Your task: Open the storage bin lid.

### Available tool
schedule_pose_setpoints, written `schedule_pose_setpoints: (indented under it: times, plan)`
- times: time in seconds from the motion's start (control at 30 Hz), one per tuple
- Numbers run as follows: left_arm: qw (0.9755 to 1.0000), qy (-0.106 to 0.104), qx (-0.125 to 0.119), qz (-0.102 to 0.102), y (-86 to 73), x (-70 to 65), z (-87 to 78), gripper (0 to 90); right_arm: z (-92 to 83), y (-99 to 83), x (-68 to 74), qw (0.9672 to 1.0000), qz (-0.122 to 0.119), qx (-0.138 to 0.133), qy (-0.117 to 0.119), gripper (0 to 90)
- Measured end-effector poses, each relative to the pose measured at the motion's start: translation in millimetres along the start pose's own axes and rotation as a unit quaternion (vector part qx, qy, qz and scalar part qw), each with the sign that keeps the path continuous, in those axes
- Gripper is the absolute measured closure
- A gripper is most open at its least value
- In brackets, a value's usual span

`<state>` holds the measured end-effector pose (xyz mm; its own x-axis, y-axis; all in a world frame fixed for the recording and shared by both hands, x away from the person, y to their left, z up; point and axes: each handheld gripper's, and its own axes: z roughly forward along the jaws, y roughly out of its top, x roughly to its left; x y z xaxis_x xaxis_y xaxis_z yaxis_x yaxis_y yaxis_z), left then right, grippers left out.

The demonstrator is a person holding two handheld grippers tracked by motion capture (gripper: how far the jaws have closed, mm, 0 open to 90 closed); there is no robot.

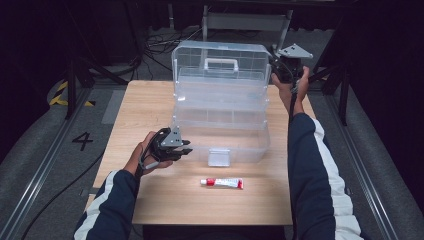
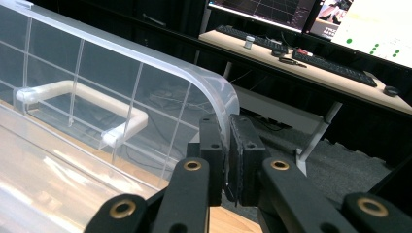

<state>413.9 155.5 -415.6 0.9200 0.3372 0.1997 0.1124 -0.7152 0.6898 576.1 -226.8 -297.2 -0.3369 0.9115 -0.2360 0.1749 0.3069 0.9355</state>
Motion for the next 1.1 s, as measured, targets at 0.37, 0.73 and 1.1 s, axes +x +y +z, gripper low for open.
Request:
schedule_pose_setpoints:
  times: [0.37,0.73,1.1]
  plan:
    - [1.0,-0.008,-0.001,0.001,-0.3,1.7,-0.2,71.0,12.1,0.2,-5.3,0.9999,0.008,0.011,0.007,85.6]
    - [1.0,-0.008,-0.002,0.0,-0.6,1.7,-0.3,70.9,25.8,2.6,-9.9,0.9994,0.0,0.03,0.014,85.2]
    - [0.9999,-0.01,-0.008,-0.004,-1.1,1.6,1.9,70.3,46.4,-4.1,-12.7,0.9993,0.011,0.034,0.01,85.0]
